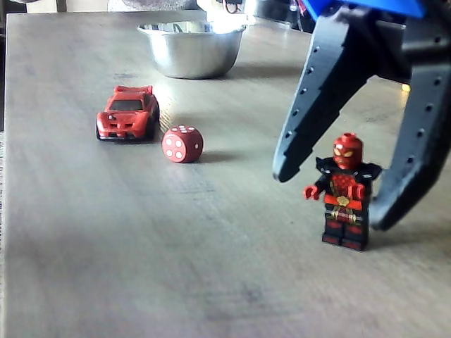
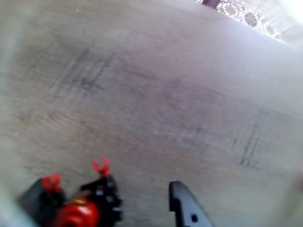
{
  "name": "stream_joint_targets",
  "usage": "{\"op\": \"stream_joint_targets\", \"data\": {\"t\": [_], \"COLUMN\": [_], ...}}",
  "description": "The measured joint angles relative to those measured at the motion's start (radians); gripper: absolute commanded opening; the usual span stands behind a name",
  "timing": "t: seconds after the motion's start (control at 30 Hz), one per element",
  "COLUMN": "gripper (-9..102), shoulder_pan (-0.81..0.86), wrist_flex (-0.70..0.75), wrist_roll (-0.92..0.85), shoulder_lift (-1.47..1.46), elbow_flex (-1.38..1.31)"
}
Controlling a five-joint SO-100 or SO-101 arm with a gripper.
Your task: Pick up the lego figure and place in bowl
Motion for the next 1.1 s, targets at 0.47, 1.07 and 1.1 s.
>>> {"op": "stream_joint_targets", "data": {"t": [0.47,1.07,1.1], "gripper": [29,29,29], "shoulder_pan": [-0.015,-0.015,-0.015], "wrist_flex": [0.000,0.000,0.000], "wrist_roll": [0.005,0.000,0.000], "shoulder_lift": [-0.054,-0.110,-0.110], "elbow_flex": [-0.008,-0.114,-0.114]}}
